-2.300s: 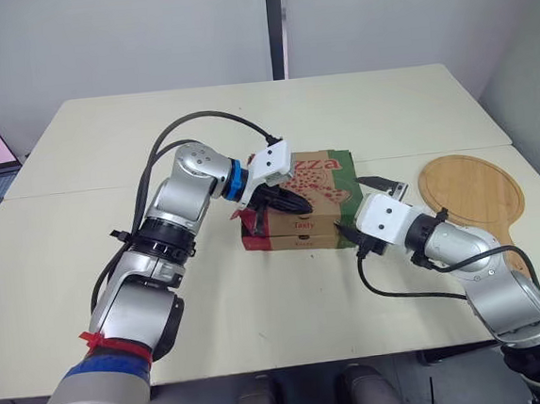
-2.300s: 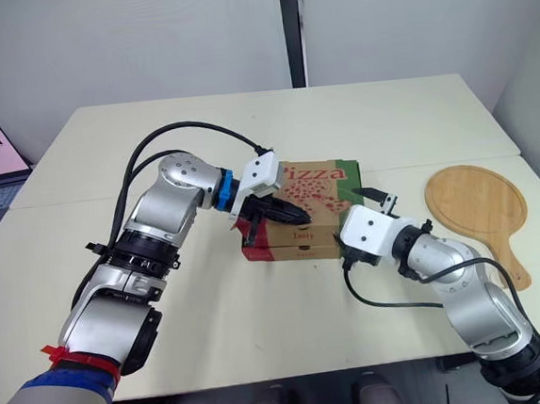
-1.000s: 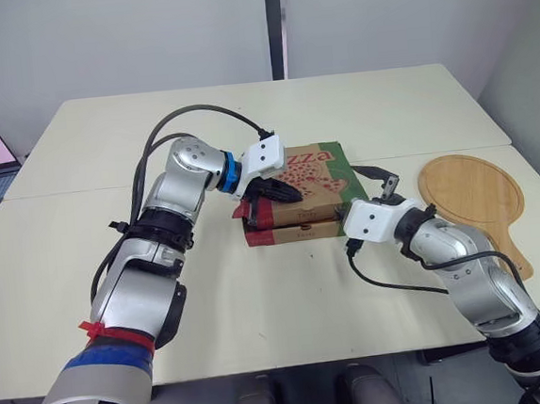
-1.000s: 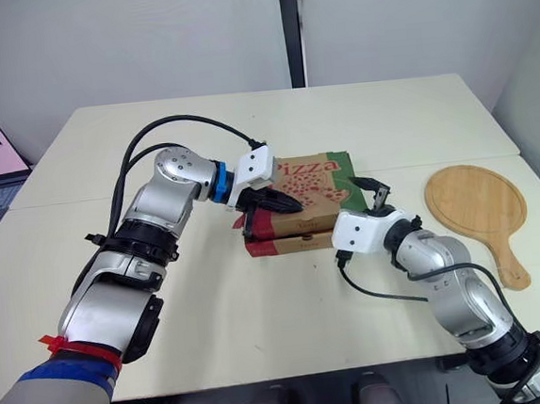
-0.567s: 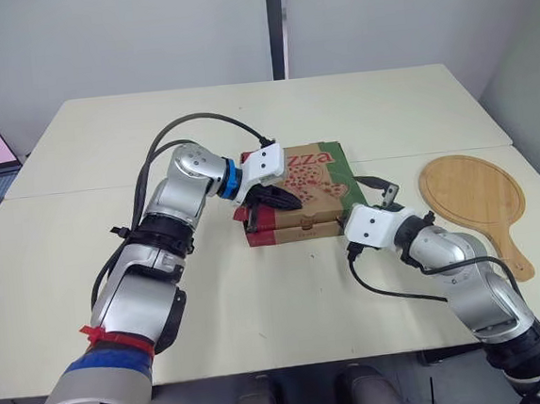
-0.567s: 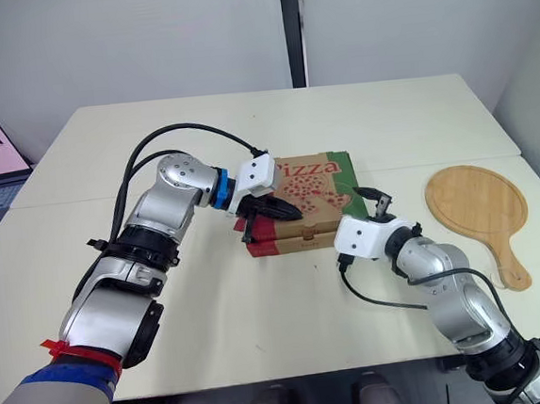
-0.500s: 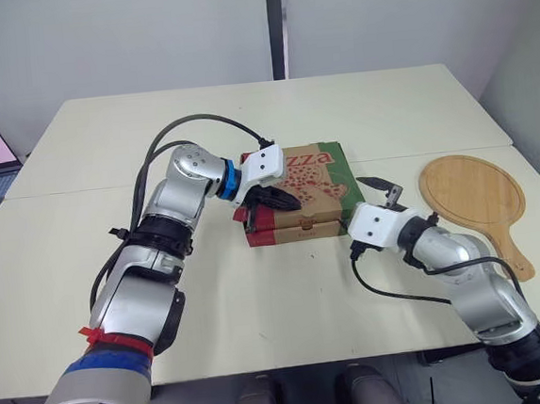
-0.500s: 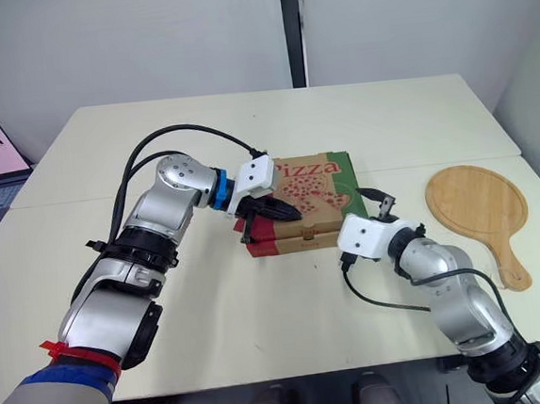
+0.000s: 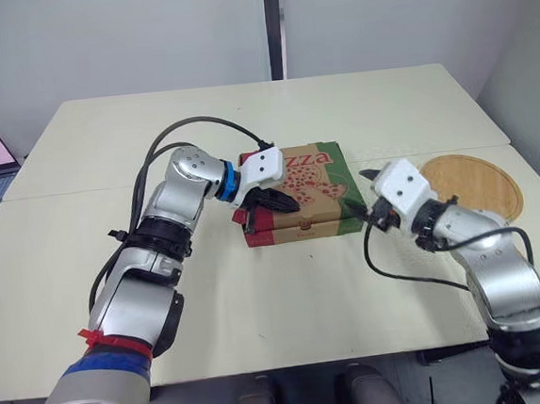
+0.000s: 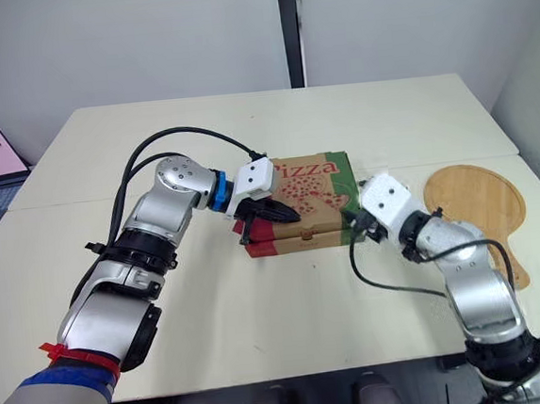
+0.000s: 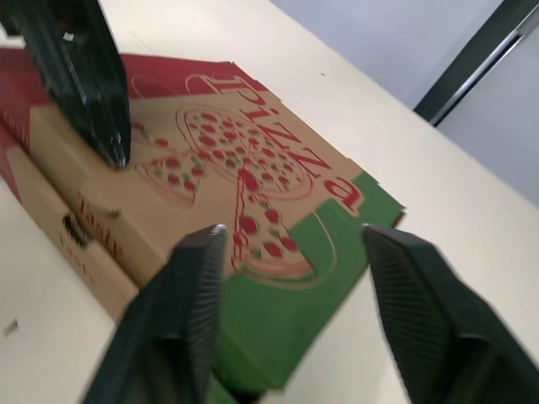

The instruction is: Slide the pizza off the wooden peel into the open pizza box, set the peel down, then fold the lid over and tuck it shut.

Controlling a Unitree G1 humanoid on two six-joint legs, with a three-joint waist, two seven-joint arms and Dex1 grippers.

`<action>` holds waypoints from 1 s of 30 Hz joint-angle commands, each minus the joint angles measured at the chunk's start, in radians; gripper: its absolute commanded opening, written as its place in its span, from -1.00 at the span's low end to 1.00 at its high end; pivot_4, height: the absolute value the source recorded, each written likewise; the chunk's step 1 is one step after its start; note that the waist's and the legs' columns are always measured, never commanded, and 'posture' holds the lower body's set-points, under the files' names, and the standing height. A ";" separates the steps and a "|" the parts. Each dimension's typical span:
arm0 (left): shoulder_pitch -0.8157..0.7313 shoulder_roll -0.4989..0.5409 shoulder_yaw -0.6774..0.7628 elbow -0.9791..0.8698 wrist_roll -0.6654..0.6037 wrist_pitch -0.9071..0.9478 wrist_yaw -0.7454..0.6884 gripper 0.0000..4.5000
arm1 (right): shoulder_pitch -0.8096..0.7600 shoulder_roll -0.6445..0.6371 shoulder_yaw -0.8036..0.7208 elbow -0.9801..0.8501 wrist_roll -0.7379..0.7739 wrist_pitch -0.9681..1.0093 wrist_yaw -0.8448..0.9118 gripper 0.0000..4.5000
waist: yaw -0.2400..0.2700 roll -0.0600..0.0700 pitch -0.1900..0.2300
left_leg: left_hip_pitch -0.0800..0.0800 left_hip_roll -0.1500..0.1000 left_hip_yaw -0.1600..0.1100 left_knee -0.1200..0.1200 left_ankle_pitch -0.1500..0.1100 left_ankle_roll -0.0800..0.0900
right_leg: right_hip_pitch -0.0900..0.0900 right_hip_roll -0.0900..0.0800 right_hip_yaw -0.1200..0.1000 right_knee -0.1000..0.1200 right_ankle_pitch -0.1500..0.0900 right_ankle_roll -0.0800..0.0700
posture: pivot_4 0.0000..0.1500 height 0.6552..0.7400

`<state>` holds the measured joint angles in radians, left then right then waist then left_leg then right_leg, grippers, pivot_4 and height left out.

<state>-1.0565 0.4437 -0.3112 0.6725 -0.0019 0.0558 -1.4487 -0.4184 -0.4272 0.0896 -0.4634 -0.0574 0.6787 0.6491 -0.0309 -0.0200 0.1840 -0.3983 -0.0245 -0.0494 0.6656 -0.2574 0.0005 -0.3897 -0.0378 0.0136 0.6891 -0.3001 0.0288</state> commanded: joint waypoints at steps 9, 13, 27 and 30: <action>0.035 0.121 0.132 -0.184 -0.124 0.202 -0.015 -1.00 | -0.192 0.052 0.167 0.257 0.034 -0.035 0.035 -0.99 | -0.003 0.000 0.000 | -0.001 0.000 0.000 0.000 0.000 0.000 | -0.002 0.000 0.000 0.001 0.000 0.000 | 1.00 1.00; 0.052 0.253 0.168 -0.179 -0.119 0.222 -0.026 -1.00 | -0.214 0.055 0.186 0.275 0.046 -0.057 0.050 -0.99 | -0.009 0.000 0.000 | -0.001 0.000 0.000 0.000 0.000 0.000 | -0.003 0.000 0.001 0.003 0.000 0.000 | 1.00 1.00; 0.170 0.311 0.153 -0.151 -0.057 0.103 0.034 -1.00 | -0.229 0.062 0.230 0.294 0.047 -0.101 0.060 -0.99 | 0.006 0.000 0.000 | -0.002 -0.001 0.001 0.001 0.000 0.000 | -0.006 -0.001 0.001 0.006 0.000 0.000 | 1.00 1.00; 0.173 0.289 0.149 -0.164 -0.052 0.106 0.043 -1.00 | -0.228 0.061 0.233 0.292 0.047 -0.100 0.061 -0.99 | 0.001 0.000 0.000 | -0.002 -0.001 0.001 0.000 0.000 0.000 | -0.006 -0.001 0.001 0.007 0.000 0.000 | 1.00 1.00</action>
<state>-0.8768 0.7343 -0.1688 0.5391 -0.0434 0.1540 -1.4143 -0.6390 -0.3634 0.3178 -0.1504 -0.0165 0.5853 0.7022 -0.0301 -0.0199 0.1840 -0.4002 -0.0249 -0.0486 0.6659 -0.2573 0.0004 -0.3958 -0.0393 0.0144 0.6961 -0.3000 0.0287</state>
